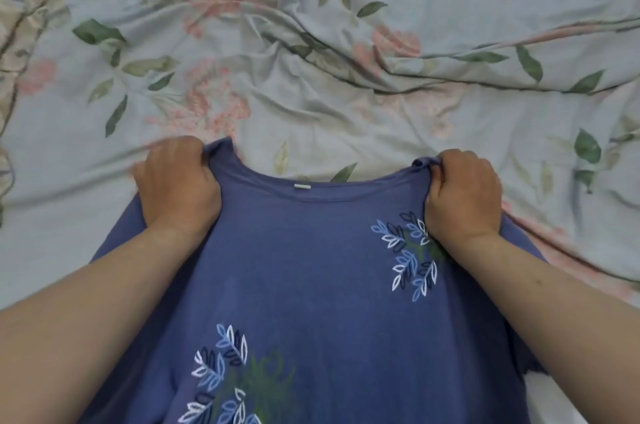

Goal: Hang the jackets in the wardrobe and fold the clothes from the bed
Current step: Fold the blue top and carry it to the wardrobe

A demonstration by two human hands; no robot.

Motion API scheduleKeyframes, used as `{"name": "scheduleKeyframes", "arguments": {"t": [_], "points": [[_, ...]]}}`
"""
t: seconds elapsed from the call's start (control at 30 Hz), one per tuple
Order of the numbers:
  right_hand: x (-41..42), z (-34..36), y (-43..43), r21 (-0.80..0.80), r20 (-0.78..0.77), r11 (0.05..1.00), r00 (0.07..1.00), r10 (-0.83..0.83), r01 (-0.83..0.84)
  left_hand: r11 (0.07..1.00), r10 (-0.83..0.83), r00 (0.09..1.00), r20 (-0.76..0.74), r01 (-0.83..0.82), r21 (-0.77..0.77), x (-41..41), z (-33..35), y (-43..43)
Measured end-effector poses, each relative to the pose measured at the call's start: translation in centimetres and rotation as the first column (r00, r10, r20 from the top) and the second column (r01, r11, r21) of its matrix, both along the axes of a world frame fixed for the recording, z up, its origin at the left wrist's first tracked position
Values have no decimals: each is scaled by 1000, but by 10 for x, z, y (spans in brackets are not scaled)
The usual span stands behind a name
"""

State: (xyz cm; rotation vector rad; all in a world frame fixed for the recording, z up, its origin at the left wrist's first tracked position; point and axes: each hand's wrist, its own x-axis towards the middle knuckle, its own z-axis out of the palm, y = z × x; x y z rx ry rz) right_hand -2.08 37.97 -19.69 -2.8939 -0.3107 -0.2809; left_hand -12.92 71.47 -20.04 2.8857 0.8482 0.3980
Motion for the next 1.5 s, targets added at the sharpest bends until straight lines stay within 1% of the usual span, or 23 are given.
{"name": "scheduleKeyframes", "arguments": {"t": [0.13,0.27,0.4,0.5,0.57,0.6,0.63,0.67,0.73,0.77,0.83,0.9,0.93,1.0,1.13,1.2,1.3,1.33,1.37,1.4,1.43,1.47,1.5], "points": [[39,-2,11,12,34,1000,999,7,-7,999,-26,999,19,26,31,49,1,16],[82,-4,26,7,78,1000,997,-20,20,995,-98,992,80,96,32,92,0,30],[110,-7,33,22,108,1000,994,-21,18,995,-101,987,127,102,-3,113,-3,34],[110,1,40,33,60,999,998,-29,27,995,-94,990,105,95,-9,110,-5,37],[105,12,40,109,-30,993,999,-40,43,995,-94,991,97,97,-21,112,-2,34],[97,20,37,191,-55,981,998,-29,39,996,-88,992,86,90,-16,112,-2,33],[89,28,33,263,-47,965,999,-8,20,997,-78,994,74,79,-7,113,-1,33],[77,36,25,288,-14,958,1000,8,-4,997,-75,996,56,75,-1,113,0,33],[45,46,2,205,69,977,996,49,-62,998,-68,997,19,68,5,114,2,32],[28,48,-11,142,77,986,994,82,-92,998,-61,998,-1,61,4,114,3,31],[6,46,-38,7,-7,992,992,128,-128,999,-52,998,-37,52,7,115,3,31],[4,41,-54,-59,-184,997,982,46,-57,999,-36,997,-64,38,26,115,0,33],[7,37,-57,-59,-260,998,966,-19,4,999,-31,997,-71,34,37,115,-2,34],[11,29,-60,-69,-308,995,947,-92,75,998,-37,997,-75,41,54,115,-6,35],[12,13,-62,-79,-272,994,958,-92,73,998,-13,994,-110,20,61,115,-2,36],[14,9,-64,-72,-261,995,961,-92,76,1000,2,994,-106,1,23,114,7,29],[15,5,-64,-60,-239,996,968,-80,68,996,-20,997,-78,13,-86,115,33,16],[15,4,-64,-58,-232,996,970,-79,68,997,-25,999,-47,21,-73,113,45,13],[15,3,-64,-54,-224,996,972,-76,65,998,-50,998,30,50,-24,109,57,6],[15,2,-64,-50,-226,997,971,-76,66,992,-127,980,150,125,28,103,69,-12],[15,2,-65,-46,-233,997,969,-78,69,967,-255,930,264,249,60,96,77,-40],[15,2,-65,-42,-242,997,967,-78,70,913,-399,857,326,404,53,91,81,-75],[15,2,-65,-35,-246,997,966,-74,68,825,-536,779,326,564,10,88,79,-113]]}}
